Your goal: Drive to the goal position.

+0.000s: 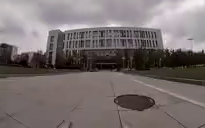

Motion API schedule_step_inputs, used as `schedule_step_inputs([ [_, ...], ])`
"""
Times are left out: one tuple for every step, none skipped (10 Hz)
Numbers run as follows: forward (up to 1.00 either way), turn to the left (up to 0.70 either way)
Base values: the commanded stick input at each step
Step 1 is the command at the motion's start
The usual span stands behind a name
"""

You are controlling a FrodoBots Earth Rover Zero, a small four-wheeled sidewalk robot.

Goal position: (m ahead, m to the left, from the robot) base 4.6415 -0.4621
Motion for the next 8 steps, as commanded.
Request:
schedule_step_inputs([
  [1.00,-0.07],
  [1.00,-0.03],
  [1.00,0.00],
  [1.00,-0.01],
  [1.00,-0.17],
  [1.00,-0.18],
  [1.00,-0.17],
  [1.00,-0.01],
])
